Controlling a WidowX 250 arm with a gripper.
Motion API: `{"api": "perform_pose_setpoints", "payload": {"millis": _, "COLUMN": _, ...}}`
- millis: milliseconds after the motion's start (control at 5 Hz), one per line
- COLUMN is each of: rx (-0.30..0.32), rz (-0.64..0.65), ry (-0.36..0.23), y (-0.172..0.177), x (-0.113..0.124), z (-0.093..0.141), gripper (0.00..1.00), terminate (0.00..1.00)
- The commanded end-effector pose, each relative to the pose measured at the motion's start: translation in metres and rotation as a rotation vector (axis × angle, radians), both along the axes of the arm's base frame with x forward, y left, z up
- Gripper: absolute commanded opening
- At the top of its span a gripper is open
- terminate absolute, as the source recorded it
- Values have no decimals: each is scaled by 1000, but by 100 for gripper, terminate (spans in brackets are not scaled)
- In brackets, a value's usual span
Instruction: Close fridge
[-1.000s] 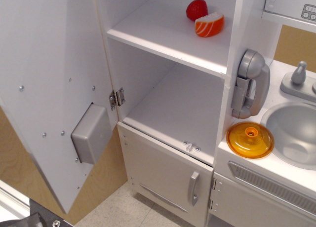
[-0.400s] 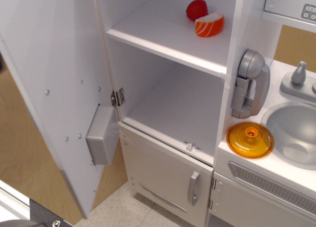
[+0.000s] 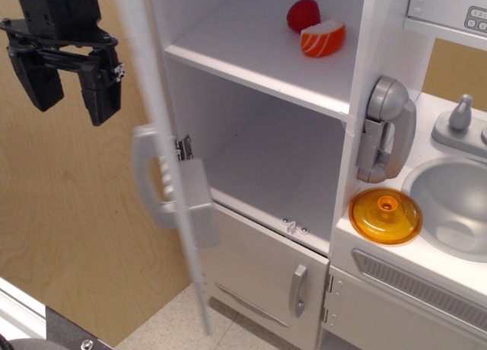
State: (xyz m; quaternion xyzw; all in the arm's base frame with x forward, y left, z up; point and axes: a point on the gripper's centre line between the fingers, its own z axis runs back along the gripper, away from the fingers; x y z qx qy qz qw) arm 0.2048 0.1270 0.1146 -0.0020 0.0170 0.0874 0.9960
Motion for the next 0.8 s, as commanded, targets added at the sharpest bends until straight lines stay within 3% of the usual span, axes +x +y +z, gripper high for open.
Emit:
{"api": "perform_pose_setpoints", "payload": {"millis": 0, "rx": 13, "rz": 45, "ry": -58, "y": -25, "x": 47, "z": -5, "gripper": 100, "terminate": 0}}
{"api": "perform_pose_setpoints", "payload": {"millis": 200, "rx": -35, "rz": 103, "ry": -73, "y": -39, "x": 83, "z": -9, "gripper": 100, "terminate": 0}}
{"api": "perform_pose_setpoints", "payload": {"millis": 600, "rx": -74, "rz": 120, "ry": -110, "y": -48, "x": 116, "z": -5, "gripper": 100, "terminate": 0}}
